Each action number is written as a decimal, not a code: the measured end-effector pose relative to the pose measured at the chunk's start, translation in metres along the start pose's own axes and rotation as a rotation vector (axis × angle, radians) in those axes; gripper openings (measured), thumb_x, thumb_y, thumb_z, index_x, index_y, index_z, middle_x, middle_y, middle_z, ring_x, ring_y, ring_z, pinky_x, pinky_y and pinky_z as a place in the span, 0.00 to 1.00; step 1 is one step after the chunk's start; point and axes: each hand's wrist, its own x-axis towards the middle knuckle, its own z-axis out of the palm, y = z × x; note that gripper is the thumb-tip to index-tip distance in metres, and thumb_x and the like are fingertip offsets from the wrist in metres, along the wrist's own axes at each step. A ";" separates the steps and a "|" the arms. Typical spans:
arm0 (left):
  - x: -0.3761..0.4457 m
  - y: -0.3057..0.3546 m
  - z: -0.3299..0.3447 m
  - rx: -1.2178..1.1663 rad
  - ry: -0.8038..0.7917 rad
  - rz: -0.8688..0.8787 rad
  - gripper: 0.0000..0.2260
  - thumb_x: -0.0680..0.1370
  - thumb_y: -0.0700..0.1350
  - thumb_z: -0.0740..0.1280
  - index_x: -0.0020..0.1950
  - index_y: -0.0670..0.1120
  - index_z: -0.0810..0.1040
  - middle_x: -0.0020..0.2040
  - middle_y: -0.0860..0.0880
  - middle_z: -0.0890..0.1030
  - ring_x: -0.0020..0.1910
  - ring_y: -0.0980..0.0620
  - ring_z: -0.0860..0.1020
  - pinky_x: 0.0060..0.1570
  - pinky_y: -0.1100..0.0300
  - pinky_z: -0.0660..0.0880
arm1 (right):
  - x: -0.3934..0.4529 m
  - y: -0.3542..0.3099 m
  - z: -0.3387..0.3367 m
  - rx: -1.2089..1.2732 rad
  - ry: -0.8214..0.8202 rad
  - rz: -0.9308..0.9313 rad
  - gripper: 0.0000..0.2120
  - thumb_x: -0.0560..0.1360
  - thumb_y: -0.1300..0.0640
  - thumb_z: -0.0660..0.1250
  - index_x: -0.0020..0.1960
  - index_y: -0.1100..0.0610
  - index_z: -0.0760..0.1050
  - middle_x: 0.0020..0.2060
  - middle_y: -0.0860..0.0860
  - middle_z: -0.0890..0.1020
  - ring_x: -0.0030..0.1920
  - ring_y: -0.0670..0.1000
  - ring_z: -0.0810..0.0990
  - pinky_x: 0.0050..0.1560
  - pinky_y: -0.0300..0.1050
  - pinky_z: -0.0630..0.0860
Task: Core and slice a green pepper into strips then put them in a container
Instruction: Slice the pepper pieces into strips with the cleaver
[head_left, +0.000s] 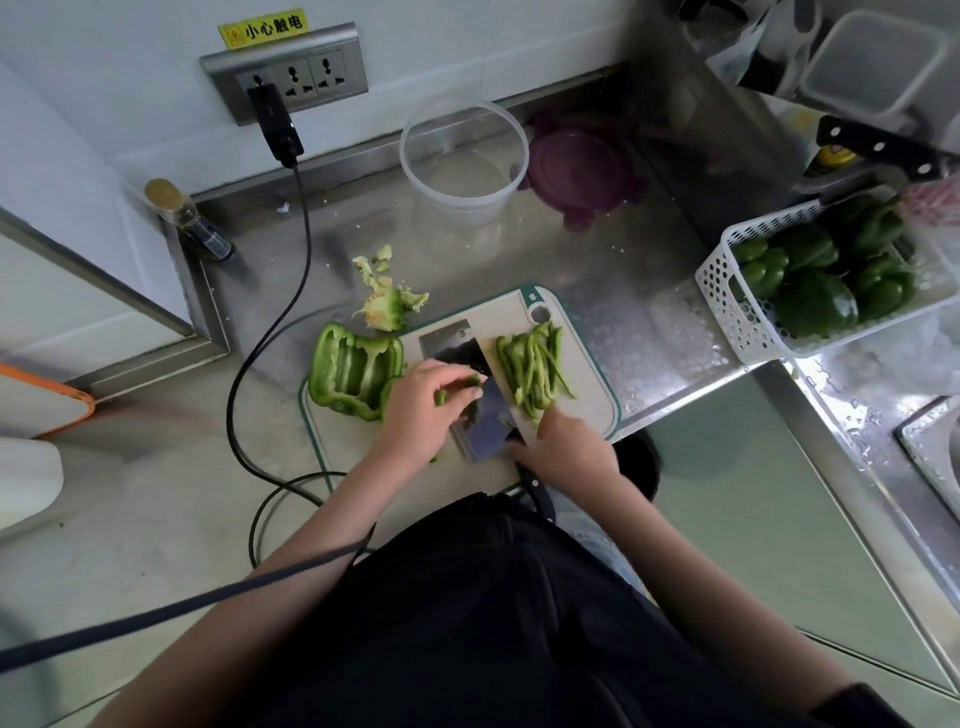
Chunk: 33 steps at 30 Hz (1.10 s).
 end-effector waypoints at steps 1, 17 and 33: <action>-0.003 -0.004 0.000 0.121 0.011 0.087 0.09 0.73 0.41 0.72 0.52 0.46 0.83 0.46 0.50 0.78 0.44 0.51 0.78 0.43 0.62 0.76 | -0.005 -0.001 0.008 -0.050 -0.032 -0.018 0.26 0.73 0.38 0.65 0.56 0.59 0.67 0.50 0.55 0.77 0.50 0.58 0.78 0.40 0.47 0.70; -0.037 -0.047 0.022 0.563 -0.092 0.536 0.08 0.66 0.36 0.76 0.41 0.40 0.79 0.42 0.47 0.78 0.32 0.52 0.78 0.26 0.62 0.75 | -0.015 -0.004 -0.033 0.719 0.009 0.093 0.12 0.76 0.50 0.63 0.56 0.55 0.69 0.35 0.53 0.75 0.23 0.50 0.74 0.22 0.38 0.70; -0.021 -0.025 0.027 -0.126 -0.028 -0.465 0.17 0.78 0.43 0.65 0.66 0.42 0.74 0.53 0.49 0.80 0.52 0.50 0.79 0.52 0.59 0.73 | -0.037 -0.027 0.003 0.326 0.086 -0.136 0.08 0.82 0.53 0.51 0.53 0.57 0.65 0.36 0.57 0.74 0.34 0.59 0.73 0.31 0.49 0.68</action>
